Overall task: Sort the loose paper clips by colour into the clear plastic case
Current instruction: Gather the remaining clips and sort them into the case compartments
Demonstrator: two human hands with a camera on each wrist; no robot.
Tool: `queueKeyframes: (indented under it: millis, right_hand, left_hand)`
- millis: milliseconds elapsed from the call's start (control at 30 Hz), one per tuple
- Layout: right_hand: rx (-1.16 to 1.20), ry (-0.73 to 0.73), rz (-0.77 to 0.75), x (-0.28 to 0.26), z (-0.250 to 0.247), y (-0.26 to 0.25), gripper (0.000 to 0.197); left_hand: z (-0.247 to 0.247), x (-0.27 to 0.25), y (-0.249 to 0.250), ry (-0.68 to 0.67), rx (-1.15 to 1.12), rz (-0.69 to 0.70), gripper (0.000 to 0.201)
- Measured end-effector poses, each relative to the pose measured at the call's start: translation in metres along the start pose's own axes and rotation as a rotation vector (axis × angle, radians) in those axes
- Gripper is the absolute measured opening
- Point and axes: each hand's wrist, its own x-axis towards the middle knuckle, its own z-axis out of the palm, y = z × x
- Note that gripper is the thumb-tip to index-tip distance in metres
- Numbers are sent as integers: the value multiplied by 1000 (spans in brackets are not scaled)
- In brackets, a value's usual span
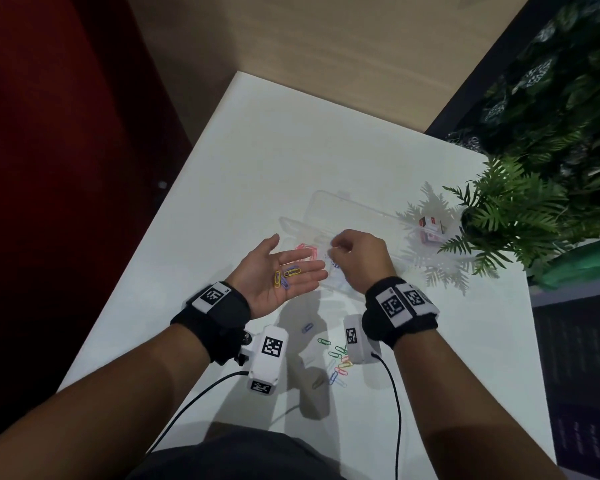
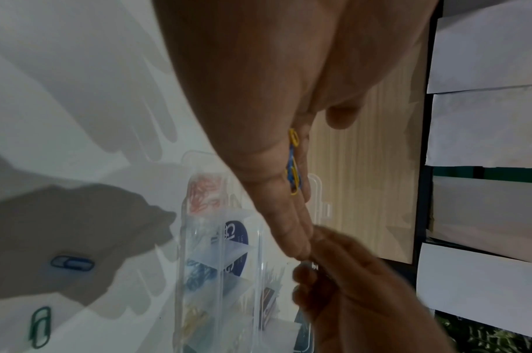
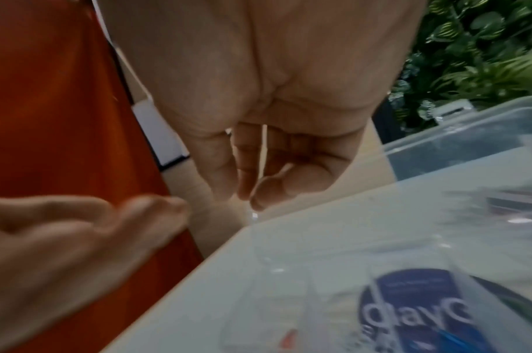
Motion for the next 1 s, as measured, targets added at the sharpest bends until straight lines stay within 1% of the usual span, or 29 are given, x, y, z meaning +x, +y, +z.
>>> queueKeyframes:
  millis: [33, 100, 167, 267, 333, 433, 500, 567, 700, 733, 800, 833, 933, 1000]
  right_hand:
    - [27, -21, -83, -7, 1, -5, 13]
    - [-9, -93, -235, -20, 3, -17, 11]
    - [-105, -180, -314, -30, 7, -26, 16]
    - [-213, -217, -332, -37, 11, -29, 29]
    - [-253, -214, -343, -40, 11, -31, 29]
    - [-263, -222, -369, -45, 9, -32, 23]
    - [-259, -223, -374, -49, 5, -33, 16]
    - [-236, -186, -368, -52, 0, -33, 11]
    - [2, -93, -245, -59, -4, -38, 4]
    - [27, -88, -230, -62, -2, -42, 4]
    - [2, -111, -240, -65, 7, -48, 3]
    - [-24, -125, -240, -67, 11, -51, 5]
    - [-57, -136, -202, -68, 23, -54, 29]
    - [-54, -142, -170, -69, 25, -56, 32]
  left_hand:
    - [0, 0, 0, -6, 5, 2, 66]
    - [1, 1, -1, -24, 2, 4, 72]
    - [2, 2, -3, -57, 3, -2, 78]
    - [4, 0, -5, -79, 42, -19, 81]
    - [5, -2, -7, -69, 71, -26, 82]
    - [6, -5, -9, -52, 111, -26, 83]
    - [8, -6, -10, -42, 129, -21, 85]
    - [9, -8, -10, -32, 129, -8, 86]
    - [10, -8, -13, -20, 139, 17, 86]
    - [11, -9, -14, -7, 166, 27, 86]
    - [12, -7, -18, 30, 231, 48, 85]
    - [13, -8, -18, 58, 258, 52, 84]
    - [13, -6, -20, 132, 280, 46, 77]
    - [12, -8, -19, 166, 262, 25, 85]
